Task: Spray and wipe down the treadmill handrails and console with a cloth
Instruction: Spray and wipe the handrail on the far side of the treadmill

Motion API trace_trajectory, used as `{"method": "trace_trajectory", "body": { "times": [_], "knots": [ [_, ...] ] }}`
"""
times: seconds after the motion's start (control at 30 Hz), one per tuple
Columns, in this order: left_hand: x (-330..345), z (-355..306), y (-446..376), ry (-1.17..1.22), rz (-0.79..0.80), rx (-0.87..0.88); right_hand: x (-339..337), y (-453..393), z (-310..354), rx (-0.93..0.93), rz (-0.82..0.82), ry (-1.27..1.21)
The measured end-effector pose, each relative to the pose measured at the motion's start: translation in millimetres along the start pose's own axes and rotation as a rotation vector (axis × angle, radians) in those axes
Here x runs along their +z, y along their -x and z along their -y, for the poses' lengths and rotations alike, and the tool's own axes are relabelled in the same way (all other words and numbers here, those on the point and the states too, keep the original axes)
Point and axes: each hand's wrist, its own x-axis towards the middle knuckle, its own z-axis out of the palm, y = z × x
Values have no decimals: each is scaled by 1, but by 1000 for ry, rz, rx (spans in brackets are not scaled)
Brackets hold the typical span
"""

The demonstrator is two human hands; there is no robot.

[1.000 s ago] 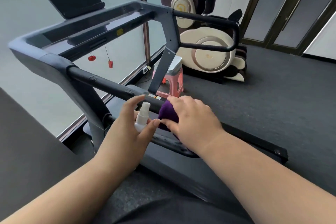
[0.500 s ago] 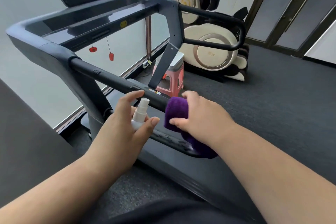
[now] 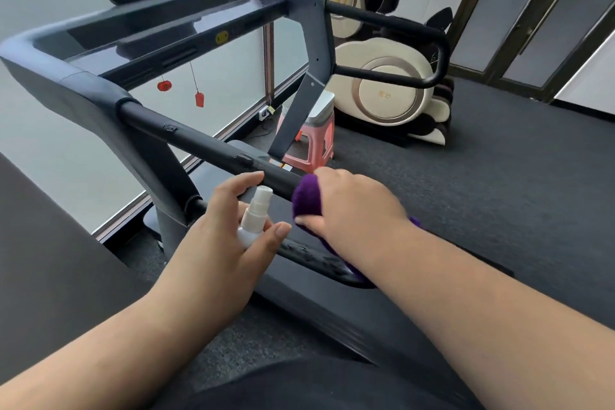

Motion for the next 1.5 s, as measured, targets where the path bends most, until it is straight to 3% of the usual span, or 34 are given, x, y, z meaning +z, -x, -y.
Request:
{"method": "trace_trajectory", "body": {
  "times": [0.2, 0.37, 0.53, 0.73, 0.97, 1.13, 1.37, 1.5],
  "knots": [
    [13, -24, 0, 23, 34, 36, -6, -16, 8, -28, 90, -6],
    [24, -31, 15, -2, 24, -9, 1, 17, -35, 105, 86, -292],
    [29, -39, 37, -39, 7, -59, 49, 57, -59, 159, -189, -679],
    [36, -43, 62, -100, -3, -131, 87, 63, -68, 158, -343, -777],
    [47, -53, 82, -113, -44, -161, 135, 89, -91, 239, -189, -937],
    [52, -59, 90, -103, -39, -163, 154, 97, -106, 138, -118, -1021],
    [65, -66, 87, -85, -67, -155, 73, 61, -88, -183, -441, -980],
    [73, -73, 86, -66, -71, -143, 9, 25, -53, -236, -453, -838]
  ]
}}
